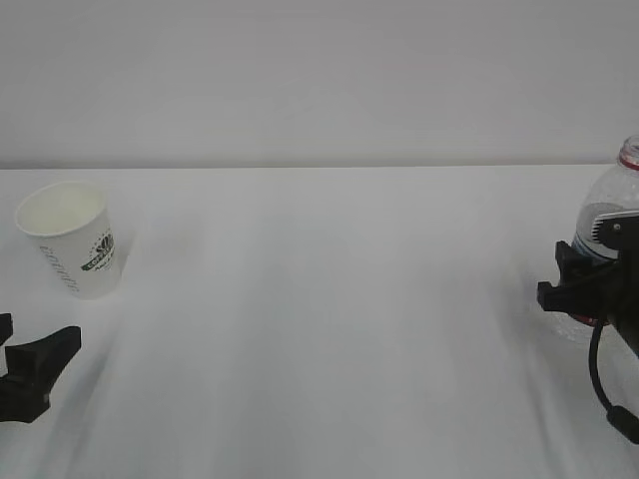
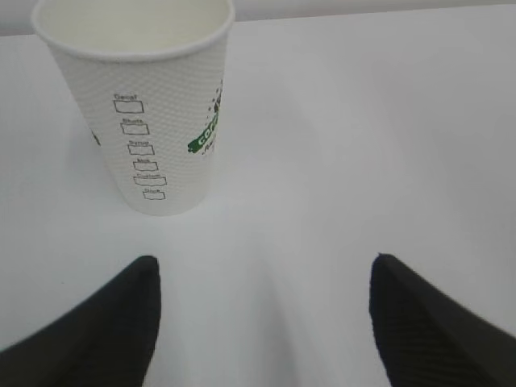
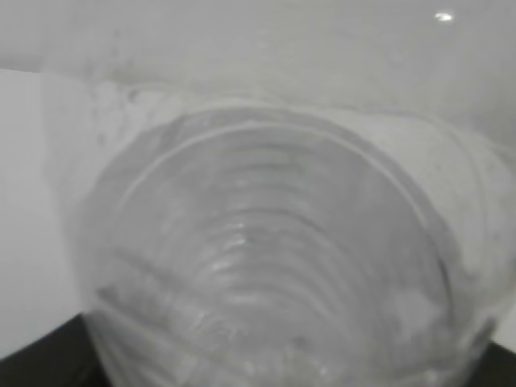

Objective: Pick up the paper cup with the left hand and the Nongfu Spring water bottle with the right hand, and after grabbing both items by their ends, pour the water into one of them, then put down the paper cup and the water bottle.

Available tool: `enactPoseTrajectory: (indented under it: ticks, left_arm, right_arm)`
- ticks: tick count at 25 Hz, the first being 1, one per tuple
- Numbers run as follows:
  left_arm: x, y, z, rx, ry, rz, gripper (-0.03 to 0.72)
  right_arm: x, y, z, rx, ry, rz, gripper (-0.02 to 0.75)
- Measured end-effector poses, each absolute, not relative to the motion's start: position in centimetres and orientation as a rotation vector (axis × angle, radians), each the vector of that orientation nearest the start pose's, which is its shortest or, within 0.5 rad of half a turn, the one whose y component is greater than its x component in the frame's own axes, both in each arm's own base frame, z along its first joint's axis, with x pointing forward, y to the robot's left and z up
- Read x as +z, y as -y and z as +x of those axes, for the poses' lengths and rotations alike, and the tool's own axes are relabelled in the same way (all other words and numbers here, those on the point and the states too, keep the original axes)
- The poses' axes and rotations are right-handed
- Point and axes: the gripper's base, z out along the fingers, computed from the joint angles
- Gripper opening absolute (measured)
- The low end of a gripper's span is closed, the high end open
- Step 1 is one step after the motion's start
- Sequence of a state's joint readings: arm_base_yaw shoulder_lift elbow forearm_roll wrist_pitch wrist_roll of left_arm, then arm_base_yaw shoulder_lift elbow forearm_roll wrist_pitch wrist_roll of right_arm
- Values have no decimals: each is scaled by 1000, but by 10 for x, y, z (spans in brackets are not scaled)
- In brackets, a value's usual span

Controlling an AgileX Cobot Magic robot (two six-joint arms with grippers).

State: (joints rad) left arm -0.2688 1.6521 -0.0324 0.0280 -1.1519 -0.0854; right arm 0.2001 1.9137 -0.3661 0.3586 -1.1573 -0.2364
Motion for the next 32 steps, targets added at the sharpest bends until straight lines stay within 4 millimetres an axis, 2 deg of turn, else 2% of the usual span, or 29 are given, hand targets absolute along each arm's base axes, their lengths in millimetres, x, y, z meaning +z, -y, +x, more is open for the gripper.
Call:
enactPoseTrajectory:
  ticks: [4,12,21,32]
  left_arm:
    - [118,49,170,-251,-1949,207,587]
    - [118,49,170,-251,-1949,207,587]
    - [118,49,170,-251,-1949,207,587]
    - [118,49,170,-251,-1949,207,587]
  right_arm:
    - [101,-25,263,-205,-1885,-40,476]
    - [108,-34,248,-64,-1908,-118,475]
    - [139,-45,242,63,-1808,-204,473]
    - [169,-50,231,114,-1764,-279,473]
